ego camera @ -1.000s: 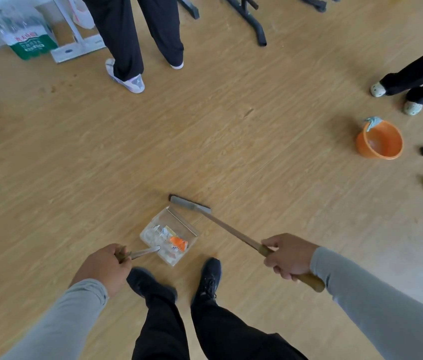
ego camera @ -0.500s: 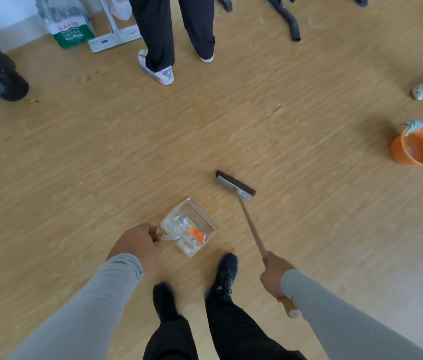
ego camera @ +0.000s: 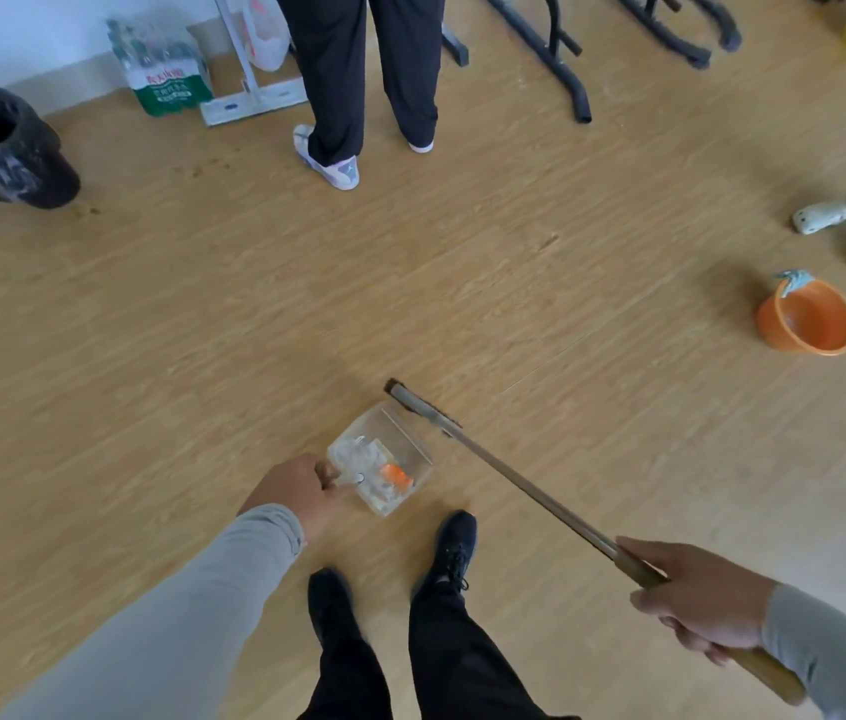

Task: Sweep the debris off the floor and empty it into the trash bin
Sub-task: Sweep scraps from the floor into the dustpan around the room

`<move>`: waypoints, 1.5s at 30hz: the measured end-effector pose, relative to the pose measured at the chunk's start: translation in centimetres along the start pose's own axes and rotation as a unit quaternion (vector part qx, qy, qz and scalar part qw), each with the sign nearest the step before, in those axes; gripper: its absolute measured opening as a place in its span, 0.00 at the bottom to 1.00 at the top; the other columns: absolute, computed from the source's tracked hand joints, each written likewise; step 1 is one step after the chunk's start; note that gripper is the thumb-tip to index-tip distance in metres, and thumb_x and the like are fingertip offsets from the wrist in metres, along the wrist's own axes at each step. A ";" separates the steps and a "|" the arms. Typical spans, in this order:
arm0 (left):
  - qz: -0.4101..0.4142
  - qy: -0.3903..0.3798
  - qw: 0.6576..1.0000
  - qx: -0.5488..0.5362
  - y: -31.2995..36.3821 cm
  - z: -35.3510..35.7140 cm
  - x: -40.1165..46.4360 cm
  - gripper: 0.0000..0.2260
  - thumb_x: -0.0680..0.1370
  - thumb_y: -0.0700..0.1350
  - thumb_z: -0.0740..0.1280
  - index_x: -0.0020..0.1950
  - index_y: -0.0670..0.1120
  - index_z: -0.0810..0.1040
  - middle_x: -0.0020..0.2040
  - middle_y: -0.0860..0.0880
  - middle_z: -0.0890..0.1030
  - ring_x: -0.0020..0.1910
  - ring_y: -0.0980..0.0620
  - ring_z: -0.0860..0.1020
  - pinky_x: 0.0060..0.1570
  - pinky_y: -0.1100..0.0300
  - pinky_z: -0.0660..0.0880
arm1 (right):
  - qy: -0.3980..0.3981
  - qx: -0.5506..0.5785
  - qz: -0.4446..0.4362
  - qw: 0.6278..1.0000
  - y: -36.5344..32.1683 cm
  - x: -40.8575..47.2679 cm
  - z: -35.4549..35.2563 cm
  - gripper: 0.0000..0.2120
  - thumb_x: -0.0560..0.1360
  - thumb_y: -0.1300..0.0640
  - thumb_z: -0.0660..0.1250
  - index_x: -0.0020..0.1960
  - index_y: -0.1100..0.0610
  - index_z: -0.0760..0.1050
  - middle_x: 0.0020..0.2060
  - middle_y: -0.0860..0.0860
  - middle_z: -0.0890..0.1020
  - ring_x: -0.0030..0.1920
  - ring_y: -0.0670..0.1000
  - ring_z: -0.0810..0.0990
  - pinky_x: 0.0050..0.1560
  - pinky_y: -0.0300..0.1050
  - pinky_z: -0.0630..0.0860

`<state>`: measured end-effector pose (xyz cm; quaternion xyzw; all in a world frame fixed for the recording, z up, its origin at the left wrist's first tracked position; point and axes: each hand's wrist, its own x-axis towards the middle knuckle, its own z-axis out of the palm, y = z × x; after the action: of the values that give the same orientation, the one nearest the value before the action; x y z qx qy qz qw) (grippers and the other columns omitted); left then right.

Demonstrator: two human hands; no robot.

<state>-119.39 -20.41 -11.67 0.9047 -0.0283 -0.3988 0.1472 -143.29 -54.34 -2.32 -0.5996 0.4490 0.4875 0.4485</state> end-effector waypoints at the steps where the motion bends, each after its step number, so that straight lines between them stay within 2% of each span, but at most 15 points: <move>1: 0.001 0.004 1.000 0.006 -0.8 -0.3 -0.3 0.04 0.77 0.51 0.65 0.49 0.53 0.77 0.45 0.53 0.81 0.41 0.52 0.80 0.48 0.53 0.80 | 0.008 0.022 -0.003 1.000 0.1 0.0 0.3 0.35 0.79 0.62 0.64 0.80 0.44 0.54 0.28 0.53 0.67 0.24 0.50 0.63 0.25 0.41 0.63; 4: 0.002 0.014 1.000 0.021 -2.9 -1.0 -1.0 0.01 0.78 0.50 0.65 0.47 0.56 0.75 0.45 0.54 0.79 0.40 0.54 0.79 0.45 0.55 0.80 | 0.060 0.033 -0.015 0.998 -1.0 1.6 1.1 0.32 0.80 0.63 0.62 0.79 0.47 0.57 0.27 0.52 0.67 0.24 0.49 0.64 0.25 0.41 0.64; 9: -0.023 0.019 0.999 0.021 -5.1 -0.2 -1.5 0.03 0.78 0.51 0.65 0.51 0.54 0.76 0.46 0.54 0.80 0.41 0.52 0.80 0.46 0.54 0.81 | 0.111 -0.089 0.000 0.990 -4.4 8.2 4.7 0.25 0.79 0.63 0.58 0.75 0.53 0.64 0.38 0.57 0.79 0.30 0.55 0.77 0.27 0.41 0.72; 13: -0.040 0.020 0.999 0.011 -6.4 0.4 -1.6 0.03 0.78 0.50 0.65 0.50 0.54 0.76 0.43 0.53 0.80 0.38 0.51 0.81 0.43 0.53 0.82 | 0.055 -0.187 0.015 0.981 -5.8 9.9 11.0 0.21 0.76 0.65 0.59 0.69 0.58 0.68 0.38 0.53 0.80 0.40 0.57 0.84 0.33 0.44 0.77; 17: -0.029 0.024 0.999 0.003 -6.8 0.1 -1.3 0.06 0.77 0.51 0.66 0.53 0.53 0.77 0.46 0.53 0.81 0.42 0.51 0.81 0.48 0.51 0.81 | -0.035 -0.247 0.005 0.968 -4.9 7.4 14.0 0.29 0.75 0.68 0.61 0.74 0.52 0.63 0.43 0.53 0.78 0.39 0.55 0.81 0.33 0.43 0.77; 18: -0.026 0.019 0.999 0.003 -6.7 0.0 -1.3 0.06 0.77 0.51 0.65 0.52 0.53 0.77 0.46 0.53 0.81 0.42 0.51 0.80 0.48 0.52 0.81 | -0.055 -0.243 0.005 0.968 -4.7 6.7 13.2 0.31 0.75 0.67 0.63 0.76 0.50 0.61 0.43 0.53 0.77 0.36 0.53 0.78 0.32 0.43 0.76; 21: -0.026 0.005 1.000 -0.007 -6.9 -0.1 -1.8 0.04 0.78 0.51 0.64 0.51 0.54 0.76 0.46 0.54 0.80 0.42 0.52 0.80 0.45 0.54 0.80 | -0.073 -0.070 0.025 0.995 -3.7 4.5 9.4 0.33 0.77 0.63 0.64 0.78 0.46 0.59 0.31 0.52 0.71 0.27 0.50 0.68 0.28 0.43 0.67; 23: -0.024 0.006 1.000 -0.007 -7.5 -0.1 -2.1 0.04 0.78 0.51 0.63 0.51 0.54 0.76 0.44 0.54 0.80 0.41 0.52 0.81 0.43 0.55 0.80 | -0.060 0.004 0.029 0.998 -3.0 3.0 7.2 0.33 0.77 0.62 0.64 0.78 0.44 0.59 0.29 0.52 0.70 0.26 0.50 0.64 0.27 0.41 0.63; 30: -0.005 0.009 1.000 0.003 -8.0 -0.1 -1.6 0.04 0.79 0.51 0.63 0.51 0.54 0.76 0.44 0.55 0.80 0.40 0.53 0.80 0.43 0.56 0.79 | 0.075 0.034 0.010 0.997 -3.8 3.7 4.3 0.32 0.79 0.65 0.62 0.80 0.51 0.58 0.29 0.55 0.71 0.25 0.51 0.67 0.25 0.42 0.66; 33: -0.004 0.015 1.000 0.012 -8.0 0.1 -1.3 0.04 0.79 0.51 0.63 0.53 0.55 0.75 0.43 0.56 0.80 0.39 0.55 0.80 0.39 0.59 0.77 | 0.125 -0.034 0.014 0.991 -6.2 7.1 3.1 0.23 0.79 0.64 0.60 0.74 0.59 0.63 0.32 0.59 0.77 0.28 0.55 0.74 0.30 0.46 0.74; 35: -0.005 0.021 1.000 0.009 -8.1 0.4 -1.3 0.04 0.79 0.50 0.64 0.53 0.56 0.74 0.42 0.56 0.80 0.37 0.55 0.80 0.36 0.60 0.77 | 0.151 -0.071 0.040 0.985 -7.7 10.2 2.9 0.17 0.79 0.63 0.57 0.67 0.63 0.68 0.33 0.60 0.79 0.28 0.56 0.75 0.32 0.46 0.74; 37: -0.010 0.028 1.000 0.004 -8.2 0.5 -1.3 0.04 0.79 0.50 0.64 0.54 0.56 0.75 0.42 0.56 0.80 0.37 0.54 0.80 0.37 0.59 0.78 | 0.147 -0.099 0.063 0.982 -8.9 12.1 4.2 0.12 0.79 0.63 0.56 0.60 0.65 0.71 0.33 0.59 0.79 0.28 0.55 0.77 0.29 0.42 0.72; 39: -0.017 0.032 0.999 -0.008 -8.0 0.5 -1.2 0.05 0.79 0.50 0.65 0.54 0.56 0.76 0.43 0.56 0.80 0.39 0.54 0.80 0.41 0.57 0.80 | 0.119 -0.127 0.066 0.983 -9.7 12.6 6.8 0.09 0.79 0.64 0.57 0.55 0.65 0.73 0.33 0.56 0.78 0.33 0.55 0.81 0.28 0.40 0.71; 41: -0.021 0.034 0.999 -0.019 -7.9 0.4 -1.0 0.06 0.79 0.50 0.65 0.55 0.55 0.76 0.45 0.56 0.80 0.41 0.53 0.81 0.44 0.54 0.81 | 0.089 -0.177 0.048 0.979 -8.8 12.6 9.5 0.13 0.77 0.65 0.58 0.61 0.63 0.72 0.37 0.54 0.77 0.40 0.56 0.82 0.32 0.41 0.74; 45: -0.020 0.034 0.999 -0.019 -7.7 0.2 -1.1 0.04 0.79 0.50 0.64 0.53 0.56 0.76 0.43 0.56 0.80 0.38 0.52 0.81 0.41 0.56 0.80 | 0.037 -0.195 0.032 0.980 -5.9 9.0 13.5 0.28 0.75 0.65 0.57 0.74 0.53 0.62 0.48 0.55 0.79 0.35 0.51 0.78 0.32 0.41 0.76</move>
<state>-120.83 -12.94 -13.27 0.9150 0.0024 -0.3714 0.1575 -138.91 -40.92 -12.25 -0.6783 0.3807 0.5576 0.2898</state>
